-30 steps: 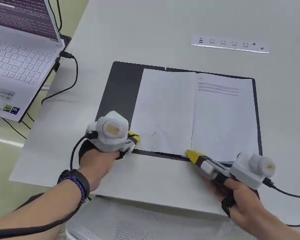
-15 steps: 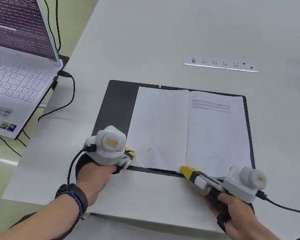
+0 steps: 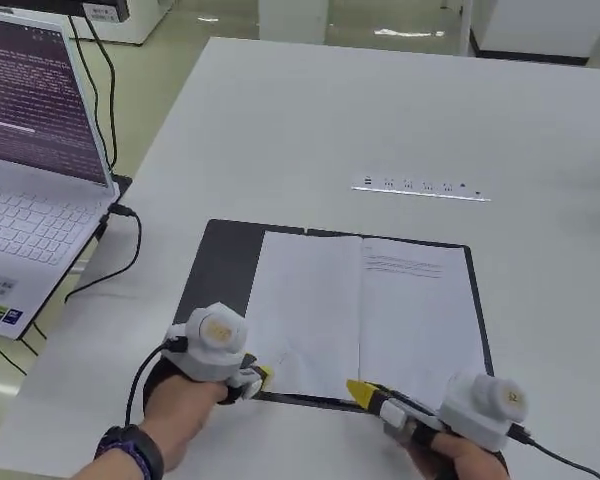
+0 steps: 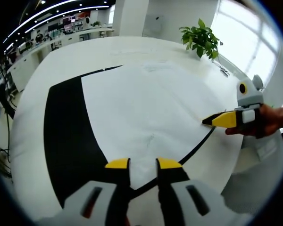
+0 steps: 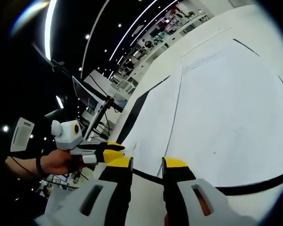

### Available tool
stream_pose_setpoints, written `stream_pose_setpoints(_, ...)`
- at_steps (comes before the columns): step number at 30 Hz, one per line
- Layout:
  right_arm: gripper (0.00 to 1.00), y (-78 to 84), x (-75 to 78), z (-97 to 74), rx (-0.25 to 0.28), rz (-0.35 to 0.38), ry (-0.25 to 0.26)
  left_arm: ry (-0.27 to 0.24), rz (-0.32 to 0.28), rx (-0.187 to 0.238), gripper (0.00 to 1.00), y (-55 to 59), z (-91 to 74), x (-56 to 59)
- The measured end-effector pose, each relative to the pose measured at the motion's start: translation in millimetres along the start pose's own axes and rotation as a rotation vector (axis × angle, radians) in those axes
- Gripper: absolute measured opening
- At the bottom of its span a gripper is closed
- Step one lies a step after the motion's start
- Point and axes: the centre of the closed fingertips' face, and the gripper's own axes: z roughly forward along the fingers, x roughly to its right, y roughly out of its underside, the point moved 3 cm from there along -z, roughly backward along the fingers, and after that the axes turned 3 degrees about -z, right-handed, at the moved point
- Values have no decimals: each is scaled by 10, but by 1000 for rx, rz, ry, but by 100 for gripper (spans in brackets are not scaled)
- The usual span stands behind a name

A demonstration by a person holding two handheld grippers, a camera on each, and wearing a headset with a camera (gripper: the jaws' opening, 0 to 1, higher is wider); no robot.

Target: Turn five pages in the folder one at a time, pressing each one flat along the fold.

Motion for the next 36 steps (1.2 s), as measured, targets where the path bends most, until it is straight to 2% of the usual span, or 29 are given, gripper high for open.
stream_pose_setpoints(4,28,-131,60,-60,21,-33,26,4,-7,12,25,-55,-43,39)
stream_pose_setpoints(7,30,-219,85,-127,35,-64,48,14,-18,39,29,-124,-82,70)
stream_pose_setpoints(10,32,-289,112,-217,42,-102,62,17,-5,58,30,-180,-148,113)
stream_pose_setpoints(15,34,-322,179,-360,25,-138,92,21,-22,90,34,-271,-244,143)
stream_pose_setpoints(20,40,-392,210,-515,33,-188,120,18,7,110,38,-339,-360,162)
stream_pose_setpoints(29,48,-529,225,-775,51,-286,166,14,43,148,44,-363,-565,101)
stream_pose_setpoints(33,51,-575,213,-881,86,-275,176,-1,36,165,45,-337,-641,37)
stream_pose_setpoints(36,52,-576,202,-974,93,-299,195,-11,34,174,47,-300,-723,-1)
